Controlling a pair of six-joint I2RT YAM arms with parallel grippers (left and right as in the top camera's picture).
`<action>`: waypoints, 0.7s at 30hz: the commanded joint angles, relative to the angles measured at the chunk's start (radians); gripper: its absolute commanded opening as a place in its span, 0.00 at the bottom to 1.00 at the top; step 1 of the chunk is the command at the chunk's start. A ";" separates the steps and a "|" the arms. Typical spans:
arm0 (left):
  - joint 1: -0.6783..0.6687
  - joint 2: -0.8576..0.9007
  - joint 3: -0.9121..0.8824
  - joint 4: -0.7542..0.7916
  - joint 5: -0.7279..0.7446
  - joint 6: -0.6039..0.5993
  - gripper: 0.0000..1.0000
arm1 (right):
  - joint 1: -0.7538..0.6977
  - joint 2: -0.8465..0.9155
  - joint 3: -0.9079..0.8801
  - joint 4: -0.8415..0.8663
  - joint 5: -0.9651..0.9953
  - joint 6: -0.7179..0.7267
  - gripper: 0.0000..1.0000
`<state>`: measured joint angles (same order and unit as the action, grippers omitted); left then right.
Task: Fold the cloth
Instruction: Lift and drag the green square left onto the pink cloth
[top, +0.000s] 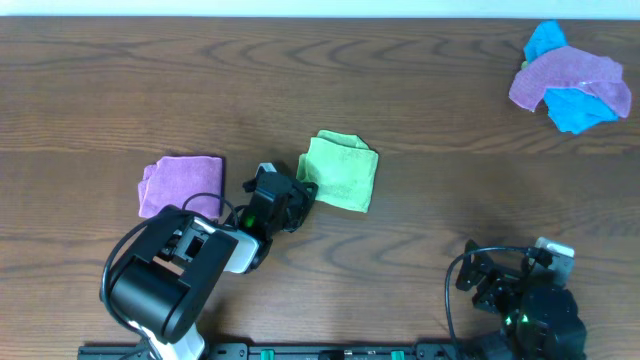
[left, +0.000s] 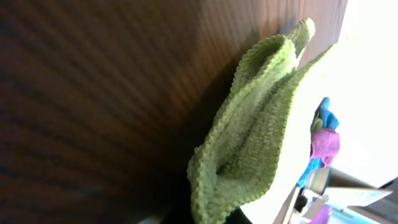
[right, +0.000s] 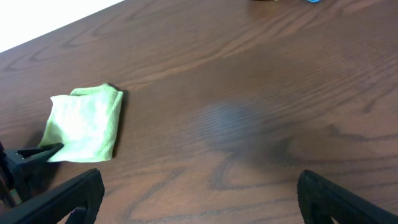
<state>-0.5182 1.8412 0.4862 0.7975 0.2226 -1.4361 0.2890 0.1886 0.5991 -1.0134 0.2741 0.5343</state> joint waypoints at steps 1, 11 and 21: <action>0.013 0.067 -0.043 -0.032 0.016 0.112 0.06 | -0.013 -0.006 0.000 -0.001 0.014 0.011 0.99; 0.178 -0.129 -0.043 -0.097 0.225 0.256 0.06 | -0.013 -0.006 0.000 -0.001 0.014 0.011 0.99; 0.240 -0.443 -0.039 -0.410 0.216 0.319 0.06 | -0.013 -0.006 0.000 -0.001 0.014 0.011 0.99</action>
<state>-0.2909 1.4467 0.4446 0.4133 0.4282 -1.1526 0.2890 0.1883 0.5991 -1.0138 0.2745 0.5343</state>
